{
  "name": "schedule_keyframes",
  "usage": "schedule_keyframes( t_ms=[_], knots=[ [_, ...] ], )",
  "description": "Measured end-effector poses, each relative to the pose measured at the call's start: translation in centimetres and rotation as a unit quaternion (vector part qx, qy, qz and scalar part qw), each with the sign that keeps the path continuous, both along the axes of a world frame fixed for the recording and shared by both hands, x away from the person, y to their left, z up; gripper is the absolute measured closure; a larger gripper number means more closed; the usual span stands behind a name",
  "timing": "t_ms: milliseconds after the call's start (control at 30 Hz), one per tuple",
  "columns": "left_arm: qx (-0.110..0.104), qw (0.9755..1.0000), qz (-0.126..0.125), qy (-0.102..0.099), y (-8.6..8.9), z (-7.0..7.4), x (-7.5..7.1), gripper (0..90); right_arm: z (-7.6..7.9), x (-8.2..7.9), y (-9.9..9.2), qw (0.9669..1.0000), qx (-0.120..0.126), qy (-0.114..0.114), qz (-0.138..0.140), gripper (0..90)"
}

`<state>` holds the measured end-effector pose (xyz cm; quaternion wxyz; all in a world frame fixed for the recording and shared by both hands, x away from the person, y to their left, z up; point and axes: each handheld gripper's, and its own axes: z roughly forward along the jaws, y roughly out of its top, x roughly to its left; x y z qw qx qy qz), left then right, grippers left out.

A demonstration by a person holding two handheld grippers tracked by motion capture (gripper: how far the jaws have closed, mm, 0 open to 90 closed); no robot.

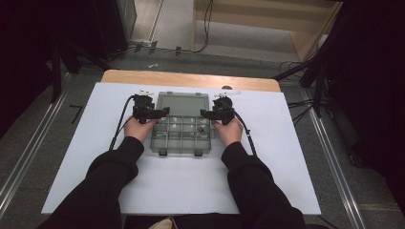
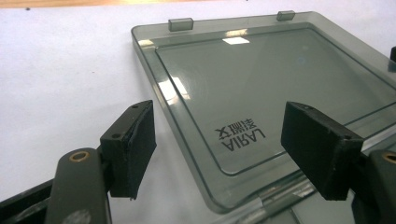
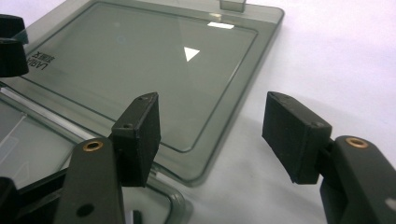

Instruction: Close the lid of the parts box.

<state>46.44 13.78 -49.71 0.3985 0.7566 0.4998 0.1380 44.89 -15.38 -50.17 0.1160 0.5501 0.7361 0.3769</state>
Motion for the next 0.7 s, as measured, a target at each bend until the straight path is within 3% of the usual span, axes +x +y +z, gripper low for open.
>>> schedule_keyframes(
  t_ms=[200,300,433,700],
  knots=[
    [0.004,1.0,-0.004,0.005,-0.6,-0.4,0.5,26.8,-0.2,0.6,0.7,0.9999,-0.01,0.004,0.0,33.0],
    [-0.003,0.9999,-0.002,0.01,-0.5,-0.5,0.8,26.1,-0.3,1.0,0.7,1.0,-0.004,0.008,0.004,32.5],
    [-0.028,0.9994,-0.005,0.02,-0.1,-1.0,1.3,24.5,-0.6,1.2,0.6,0.9997,0.014,0.017,0.005,29.3],
    [-0.025,0.9994,-0.02,0.011,-0.1,-1.2,1.3,21.4,-0.9,1.5,0.9,0.9994,0.026,0.02,0.009,25.5]
  ],
)
